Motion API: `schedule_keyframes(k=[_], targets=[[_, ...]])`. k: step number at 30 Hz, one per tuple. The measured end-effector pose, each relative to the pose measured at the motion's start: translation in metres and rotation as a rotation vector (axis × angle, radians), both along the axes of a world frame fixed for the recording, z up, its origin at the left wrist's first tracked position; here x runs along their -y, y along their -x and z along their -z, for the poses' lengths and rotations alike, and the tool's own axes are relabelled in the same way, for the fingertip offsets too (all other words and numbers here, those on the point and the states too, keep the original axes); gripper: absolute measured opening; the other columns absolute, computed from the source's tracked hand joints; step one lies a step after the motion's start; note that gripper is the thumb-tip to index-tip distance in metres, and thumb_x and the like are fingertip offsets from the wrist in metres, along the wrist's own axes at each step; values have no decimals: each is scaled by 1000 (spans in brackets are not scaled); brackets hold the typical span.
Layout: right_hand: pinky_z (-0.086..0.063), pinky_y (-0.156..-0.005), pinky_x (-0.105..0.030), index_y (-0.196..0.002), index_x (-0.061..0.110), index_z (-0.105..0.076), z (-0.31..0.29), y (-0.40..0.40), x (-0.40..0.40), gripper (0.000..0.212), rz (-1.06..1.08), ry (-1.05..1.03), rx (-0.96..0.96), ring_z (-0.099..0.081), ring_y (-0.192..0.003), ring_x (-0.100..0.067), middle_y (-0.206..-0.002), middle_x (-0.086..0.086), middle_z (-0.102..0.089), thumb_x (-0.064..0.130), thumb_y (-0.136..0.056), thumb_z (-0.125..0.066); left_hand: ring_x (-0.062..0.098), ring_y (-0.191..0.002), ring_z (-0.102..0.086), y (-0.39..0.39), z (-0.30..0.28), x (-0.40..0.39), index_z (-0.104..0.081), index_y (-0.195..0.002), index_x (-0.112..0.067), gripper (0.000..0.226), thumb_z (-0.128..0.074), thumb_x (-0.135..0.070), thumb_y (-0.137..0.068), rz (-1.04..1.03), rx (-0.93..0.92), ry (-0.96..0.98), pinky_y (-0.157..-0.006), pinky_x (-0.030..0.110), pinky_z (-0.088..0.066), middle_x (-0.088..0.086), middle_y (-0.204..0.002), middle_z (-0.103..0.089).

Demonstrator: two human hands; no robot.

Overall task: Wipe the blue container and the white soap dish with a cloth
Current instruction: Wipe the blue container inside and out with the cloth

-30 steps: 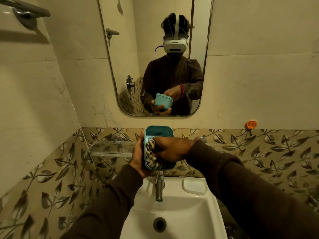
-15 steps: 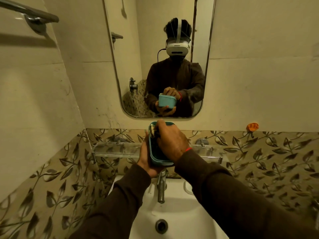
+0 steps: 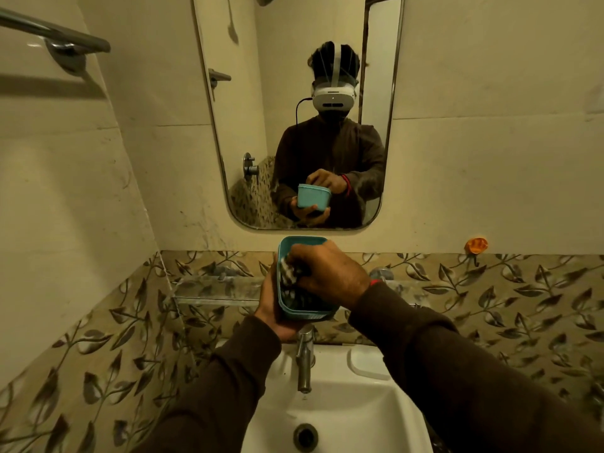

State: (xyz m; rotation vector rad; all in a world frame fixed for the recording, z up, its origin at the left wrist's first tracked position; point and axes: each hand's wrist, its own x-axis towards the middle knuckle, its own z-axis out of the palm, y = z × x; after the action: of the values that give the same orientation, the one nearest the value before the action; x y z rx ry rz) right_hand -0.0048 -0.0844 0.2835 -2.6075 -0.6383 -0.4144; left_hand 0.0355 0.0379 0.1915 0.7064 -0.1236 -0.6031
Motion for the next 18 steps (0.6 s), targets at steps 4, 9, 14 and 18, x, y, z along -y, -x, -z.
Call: schedule_keyframes(k=[4,9,14,18], targets=[[-56,-79,-47,-120,19,-55,-7,-10,0,34,157,33,176,-63,-97,-34,-108,-14,-66,18,-87,-62,44,-101,-72,1,-14,11,-68,-126,-14,67,-41,-68,-96,-54,-6,-1,-83,58,-59,26,-119,-72],[-56,-75,-46,-116,11,-53,-5,-15,-1,33,139,271,386,-64,-95,-33,-106,-13,-66,19,-86,-64,39,-99,-74,-8,-25,11,-69,-124,-21,67,-35,-71,-95,-125,72,-26,-76,54,-61,22,-118,-73],[-36,-90,-43,-122,20,-42,-8,-17,2,49,182,485,386,-64,-97,-27,-106,-4,-68,33,-82,-68,39,-102,-73,-13,-23,9,-80,-108,-25,69,-33,-73,-94,-125,119,-63,-75,56,-61,19,-118,-74],[-28,-102,-46,-129,13,-33,-8,-12,3,54,179,616,253,-64,-100,-29,-110,-6,-67,28,-86,-63,38,-102,-73,-15,-21,7,-76,-114,-22,71,-33,-75,-93,-120,115,-102,-75,53,-61,19,-118,-74]])
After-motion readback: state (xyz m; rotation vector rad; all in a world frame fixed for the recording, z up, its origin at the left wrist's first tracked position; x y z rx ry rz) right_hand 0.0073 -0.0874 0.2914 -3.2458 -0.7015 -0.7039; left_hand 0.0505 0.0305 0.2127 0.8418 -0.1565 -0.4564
